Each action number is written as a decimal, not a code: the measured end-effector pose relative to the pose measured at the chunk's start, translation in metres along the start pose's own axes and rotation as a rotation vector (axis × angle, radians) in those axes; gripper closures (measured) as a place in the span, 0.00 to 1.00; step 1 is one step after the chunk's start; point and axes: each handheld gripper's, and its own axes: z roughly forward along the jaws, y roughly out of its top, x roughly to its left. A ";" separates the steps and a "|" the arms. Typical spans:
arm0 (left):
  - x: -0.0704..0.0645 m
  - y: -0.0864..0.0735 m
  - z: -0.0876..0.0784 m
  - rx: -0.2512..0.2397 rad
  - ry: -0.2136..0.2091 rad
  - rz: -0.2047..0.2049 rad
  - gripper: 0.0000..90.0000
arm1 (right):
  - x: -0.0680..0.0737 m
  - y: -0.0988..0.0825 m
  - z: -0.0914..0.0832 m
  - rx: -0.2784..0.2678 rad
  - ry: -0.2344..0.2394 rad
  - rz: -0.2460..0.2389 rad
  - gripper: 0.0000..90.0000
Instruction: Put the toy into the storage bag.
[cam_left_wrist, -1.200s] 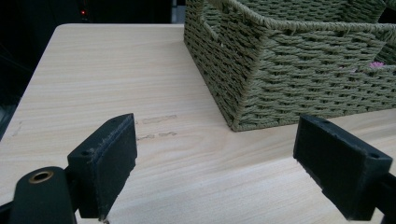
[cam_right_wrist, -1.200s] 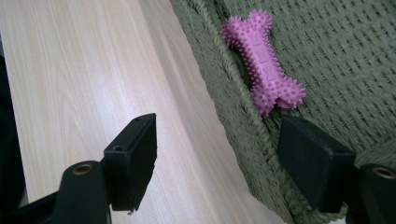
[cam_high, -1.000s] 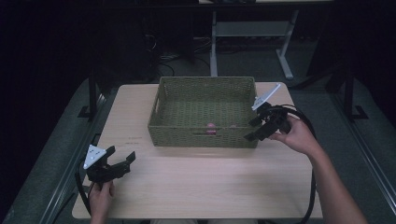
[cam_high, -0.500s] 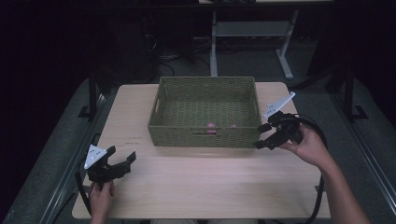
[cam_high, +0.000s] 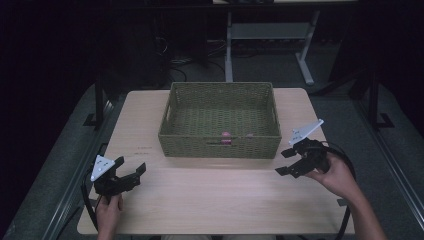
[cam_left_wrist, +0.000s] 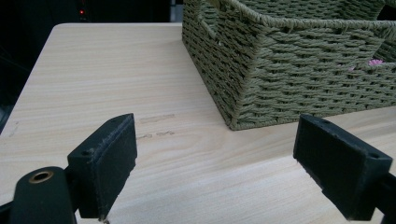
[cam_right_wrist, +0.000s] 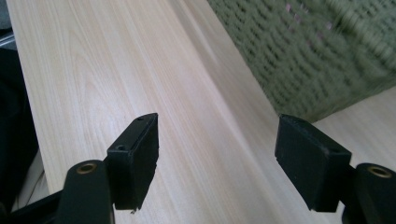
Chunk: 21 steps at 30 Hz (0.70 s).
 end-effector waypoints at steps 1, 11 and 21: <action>0.000 0.000 0.000 0.000 0.000 0.000 0.14 | 0.000 0.000 0.000 0.000 0.000 0.000 0.33; 0.000 0.000 0.000 0.006 0.000 0.003 0.14 | 0.003 -0.029 0.010 -0.018 -0.015 0.048 0.33; -0.001 0.000 0.001 0.008 -0.004 0.005 0.14 | 0.010 -0.050 0.016 -0.021 -0.034 0.079 0.33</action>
